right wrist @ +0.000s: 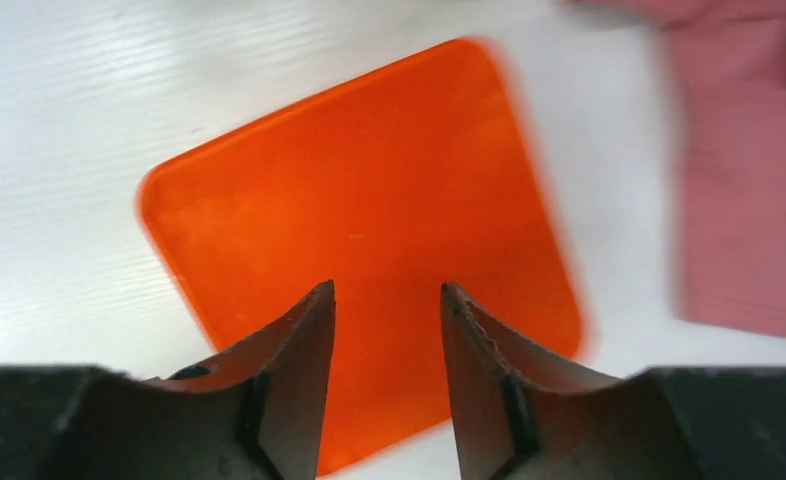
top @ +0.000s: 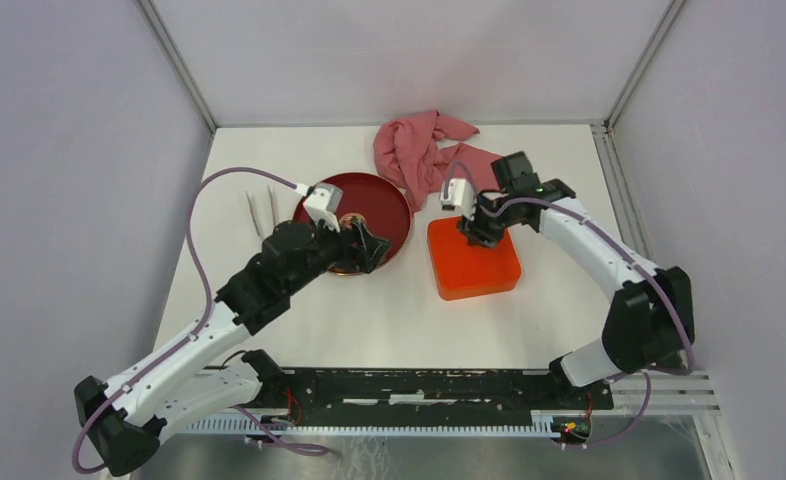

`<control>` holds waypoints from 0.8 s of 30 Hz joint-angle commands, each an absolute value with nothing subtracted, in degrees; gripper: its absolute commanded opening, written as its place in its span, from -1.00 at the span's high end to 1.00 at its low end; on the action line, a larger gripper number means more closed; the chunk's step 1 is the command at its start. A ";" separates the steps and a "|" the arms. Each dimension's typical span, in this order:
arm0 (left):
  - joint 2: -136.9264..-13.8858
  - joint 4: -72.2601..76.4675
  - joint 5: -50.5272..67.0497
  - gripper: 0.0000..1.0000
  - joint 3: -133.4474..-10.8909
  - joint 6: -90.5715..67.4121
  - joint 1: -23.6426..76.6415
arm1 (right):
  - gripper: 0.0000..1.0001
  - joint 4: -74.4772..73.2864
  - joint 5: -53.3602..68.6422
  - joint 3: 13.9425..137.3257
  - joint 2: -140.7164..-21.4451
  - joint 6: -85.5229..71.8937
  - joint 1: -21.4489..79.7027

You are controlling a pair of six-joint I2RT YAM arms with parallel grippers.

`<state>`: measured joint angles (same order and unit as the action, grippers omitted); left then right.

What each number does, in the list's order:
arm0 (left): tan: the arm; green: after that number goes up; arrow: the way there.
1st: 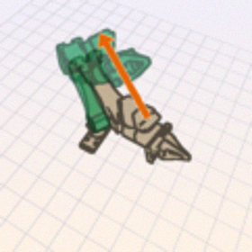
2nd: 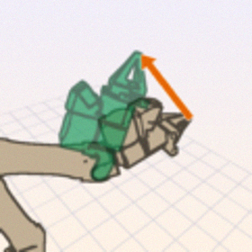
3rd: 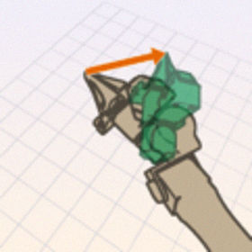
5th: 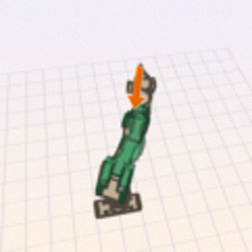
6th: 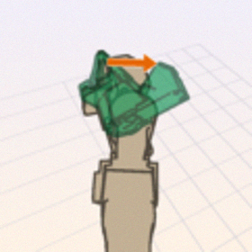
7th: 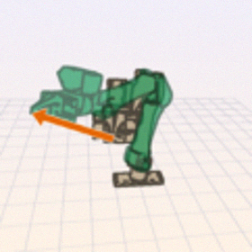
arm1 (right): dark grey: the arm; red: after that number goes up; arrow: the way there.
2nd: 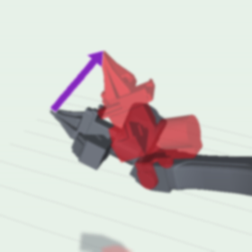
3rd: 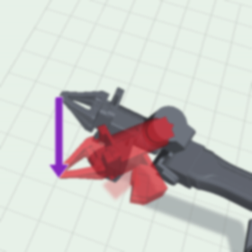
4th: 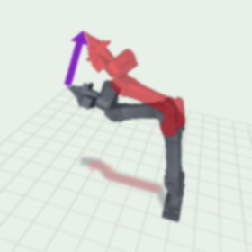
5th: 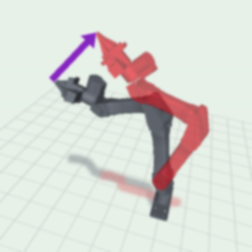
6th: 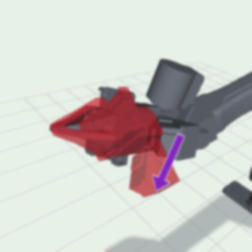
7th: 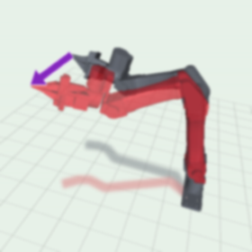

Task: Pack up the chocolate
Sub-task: Reset both arms

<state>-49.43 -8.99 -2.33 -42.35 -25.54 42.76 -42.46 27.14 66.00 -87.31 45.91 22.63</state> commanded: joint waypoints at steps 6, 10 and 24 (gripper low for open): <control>-50.14 -20.86 -4.74 -0.99 -67.67 -22.44 42.75 | -0.95 -27.77 36.49 76.09 -68.52 28.91 5.32; -52.99 -24.43 -2.65 -0.99 -77.71 -22.15 42.73 | -0.95 -21.74 27.41 77.75 -63.84 15.83 4.90; -53.50 -29.00 -4.48 -0.99 -88.78 -21.51 42.70 | -0.96 -25.61 23.13 89.38 -60.83 2.65 4.92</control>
